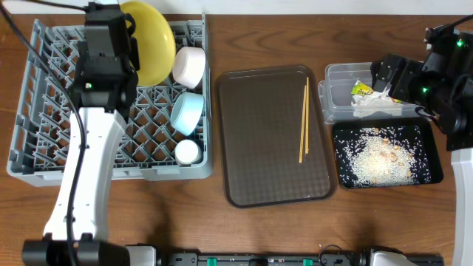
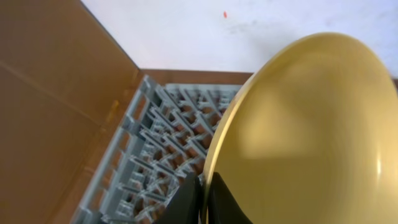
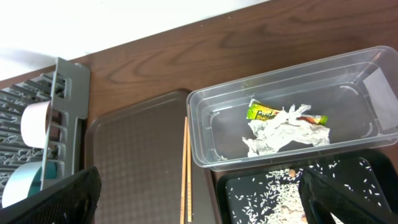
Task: Sort waste into correct bins and load items into the dishwasher
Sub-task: 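Stand the yellow plate upright in the rack slots and release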
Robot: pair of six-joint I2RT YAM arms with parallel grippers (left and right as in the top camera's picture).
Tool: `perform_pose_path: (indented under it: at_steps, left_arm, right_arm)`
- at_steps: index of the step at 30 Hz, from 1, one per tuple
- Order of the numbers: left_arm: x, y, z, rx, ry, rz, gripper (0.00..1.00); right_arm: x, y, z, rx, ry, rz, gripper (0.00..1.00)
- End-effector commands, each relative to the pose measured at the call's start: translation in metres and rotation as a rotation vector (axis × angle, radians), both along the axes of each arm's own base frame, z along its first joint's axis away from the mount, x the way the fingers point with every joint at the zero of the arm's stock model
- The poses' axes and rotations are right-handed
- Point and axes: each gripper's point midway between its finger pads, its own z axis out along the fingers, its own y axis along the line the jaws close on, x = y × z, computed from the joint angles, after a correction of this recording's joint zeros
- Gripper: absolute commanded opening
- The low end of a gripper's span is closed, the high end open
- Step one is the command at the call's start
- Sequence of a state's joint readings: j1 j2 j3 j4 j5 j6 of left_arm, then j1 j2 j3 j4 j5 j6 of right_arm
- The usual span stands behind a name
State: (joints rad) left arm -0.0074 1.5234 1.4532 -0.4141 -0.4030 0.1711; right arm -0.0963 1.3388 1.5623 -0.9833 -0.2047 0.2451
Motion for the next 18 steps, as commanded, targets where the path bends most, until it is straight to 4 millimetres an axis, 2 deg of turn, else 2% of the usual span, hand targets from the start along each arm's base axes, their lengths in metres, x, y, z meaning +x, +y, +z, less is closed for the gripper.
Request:
perform_pose_path:
  at_steps: [1,4,16,18]
  left_arm:
    - [0.009,0.017,-0.009,0.14,0.081,-0.037,0.07]
    - [0.016,0.027,-0.022,0.154,0.109,-0.029,0.08]
    - [0.036,0.034,-0.079,0.16,0.221,-0.011,0.07]
    - [0.038,0.037,-0.081,0.172,0.221,0.006,0.07]
  right_arm:
    - [0.001,-0.004,0.001,0.002,0.002,-0.018,0.99]
    - [0.001,-0.004,0.001,0.002,0.002,-0.018,0.99]
    - [0.001,-0.004,0.001,0.002,0.002,-0.017,0.99]
    - [0.001,-0.004,0.001,0.002,0.002,-0.018,0.99]
